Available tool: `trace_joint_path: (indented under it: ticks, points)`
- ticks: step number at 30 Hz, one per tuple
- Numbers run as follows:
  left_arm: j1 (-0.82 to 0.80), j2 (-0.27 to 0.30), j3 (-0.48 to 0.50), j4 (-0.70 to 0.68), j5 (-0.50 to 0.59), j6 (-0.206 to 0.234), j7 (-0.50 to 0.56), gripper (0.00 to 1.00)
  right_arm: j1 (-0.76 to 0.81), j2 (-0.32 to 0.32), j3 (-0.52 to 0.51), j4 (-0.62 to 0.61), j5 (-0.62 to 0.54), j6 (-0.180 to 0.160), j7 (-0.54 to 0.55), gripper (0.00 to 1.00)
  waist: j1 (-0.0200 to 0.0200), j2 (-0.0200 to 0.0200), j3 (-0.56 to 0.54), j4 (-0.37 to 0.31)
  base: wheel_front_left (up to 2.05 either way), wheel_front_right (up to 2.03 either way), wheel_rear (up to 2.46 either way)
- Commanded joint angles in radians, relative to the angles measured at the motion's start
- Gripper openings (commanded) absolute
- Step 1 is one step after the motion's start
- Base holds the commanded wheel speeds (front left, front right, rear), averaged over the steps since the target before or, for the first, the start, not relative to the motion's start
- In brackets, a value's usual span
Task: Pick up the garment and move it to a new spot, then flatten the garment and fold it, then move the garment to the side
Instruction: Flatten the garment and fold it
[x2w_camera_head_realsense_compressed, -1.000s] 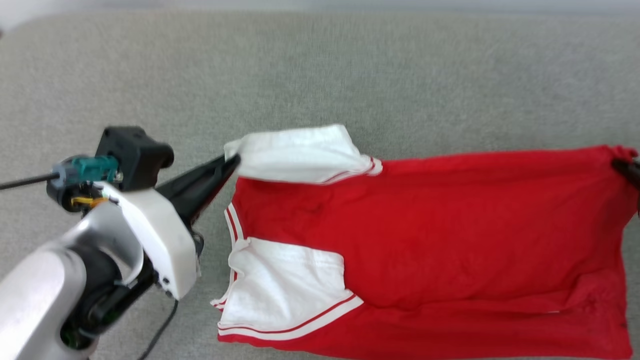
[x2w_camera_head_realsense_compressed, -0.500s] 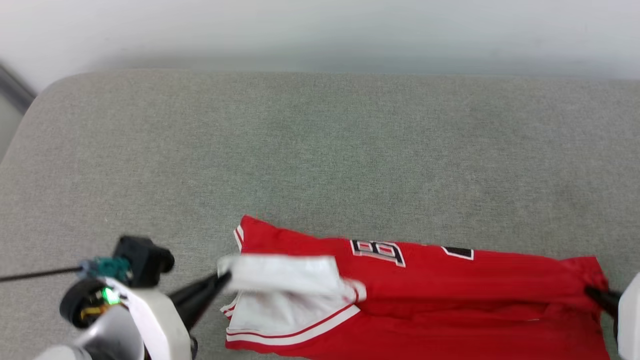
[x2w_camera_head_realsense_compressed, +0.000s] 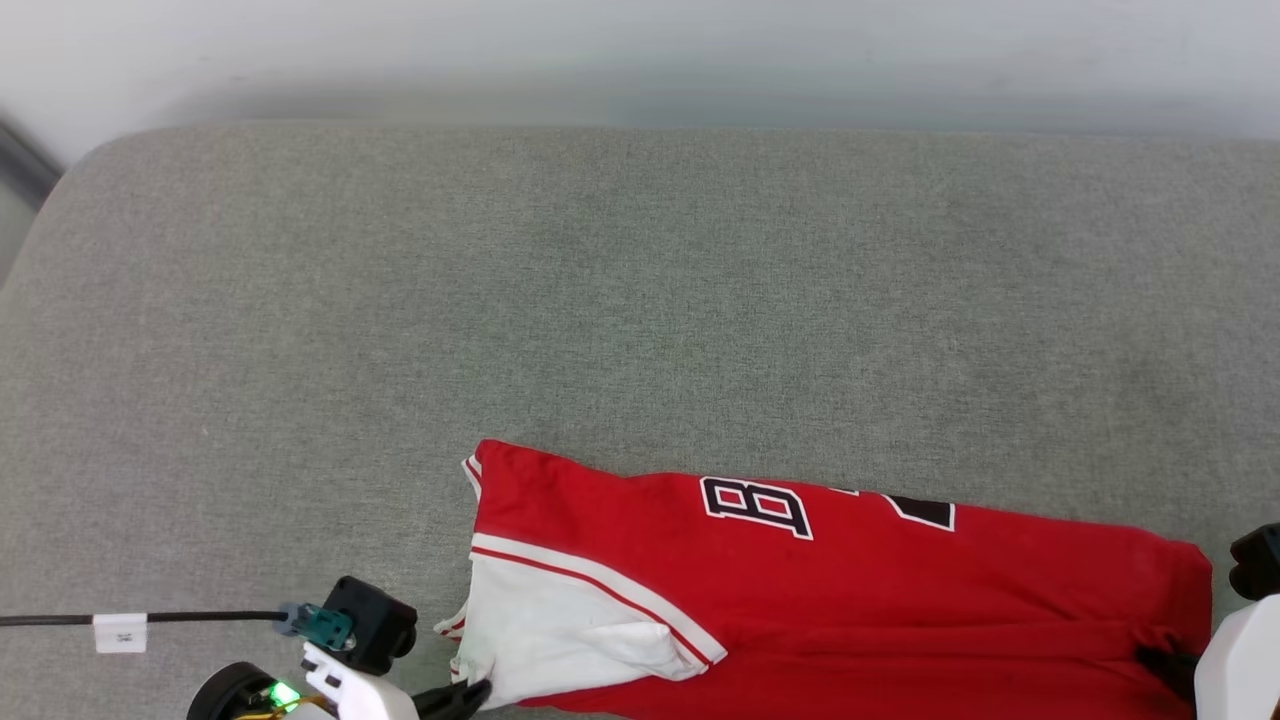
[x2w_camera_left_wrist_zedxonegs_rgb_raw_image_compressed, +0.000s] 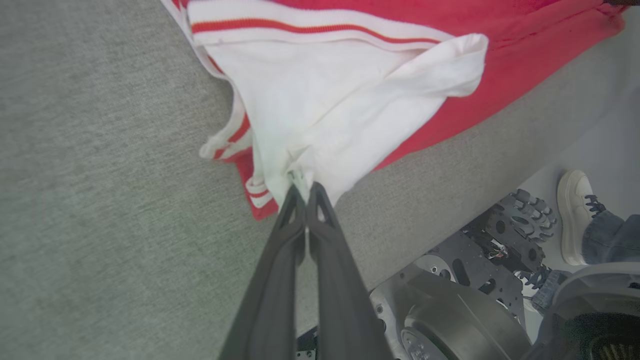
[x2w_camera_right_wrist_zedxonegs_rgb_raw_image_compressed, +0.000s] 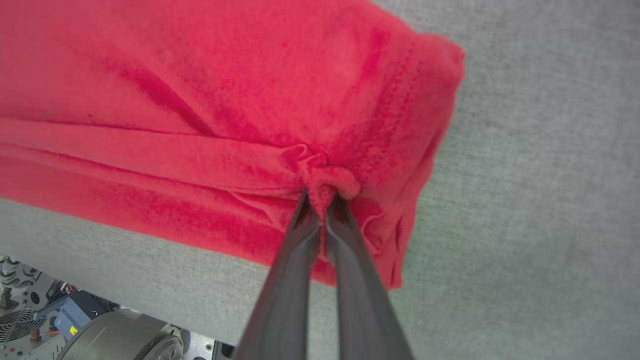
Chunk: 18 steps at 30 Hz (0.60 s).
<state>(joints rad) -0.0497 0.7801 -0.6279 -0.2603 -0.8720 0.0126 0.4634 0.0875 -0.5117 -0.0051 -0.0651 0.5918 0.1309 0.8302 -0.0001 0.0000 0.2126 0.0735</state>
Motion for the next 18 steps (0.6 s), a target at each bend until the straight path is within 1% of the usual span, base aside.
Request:
trace_joint_path:
  ticks: [1,2,3,4,5,9,12,15,18]
  points:
    - [-0.017,-0.015,-0.008,0.016,0.012,-0.005,-0.009,0.0,0.011,-0.013,0.009,0.011,0.007,0.0,-0.015,0.0,0.0001,0.0,0.004,0.0,0.0,0.0,0.0]
    - [-0.025,-0.021,-0.013,0.028,0.028,-0.011,-0.02,0.0,0.01,-0.016,0.016,0.02,0.009,0.0,-0.022,0.0,0.0001,0.0,0.006,0.0,0.0,0.0,0.0]
    - [-0.03,-0.026,-0.019,0.041,0.044,-0.011,-0.03,0.45,0.008,-0.019,0.023,0.026,0.011,0.0,-0.031,0.12,0.0001,0.0,0.008,-0.001,0.0,0.0,0.0]
    - [-0.032,-0.029,-0.028,0.056,0.058,-0.014,-0.034,1.0,0.003,-0.023,0.03,0.029,0.011,0.0,-0.045,0.73,0.0001,0.0,0.009,-0.002,0.0,0.0,0.0]
    - [-0.034,-0.035,-0.036,0.067,0.068,-0.017,-0.036,1.0,0.0,-0.027,0.038,0.035,0.012,0.0,-0.056,1.0,0.0001,0.0,0.009,-0.002,0.0,0.0,0.0]
    - [-0.044,-0.055,-0.045,0.099,0.081,-0.026,-0.056,1.0,-0.006,-0.046,0.06,0.049,0.028,-0.001,-0.087,1.0,0.0001,0.0,-0.001,-0.005,0.0,0.0,0.0]
    - [-0.051,-0.059,-0.036,0.105,0.088,-0.024,-0.081,1.0,-0.009,-0.066,0.061,0.032,0.04,-0.001,-0.107,1.0,0.0001,0.0,-0.019,-0.007,0.0,0.0,0.0]
    - [-0.044,-0.06,-0.016,0.089,0.081,-0.01,-0.106,1.0,-0.01,-0.074,0.043,0.001,0.06,-0.001,-0.108,1.0,0.0001,0.0,-0.044,-0.009,0.0,0.0,0.0]
    - [-0.04,-0.057,0.021,0.064,0.083,0.016,-0.151,1.0,-0.003,-0.064,-0.001,-0.046,0.082,-0.001,-0.081,1.0,0.0001,0.0,-0.065,-0.011,0.0,0.0,0.0]
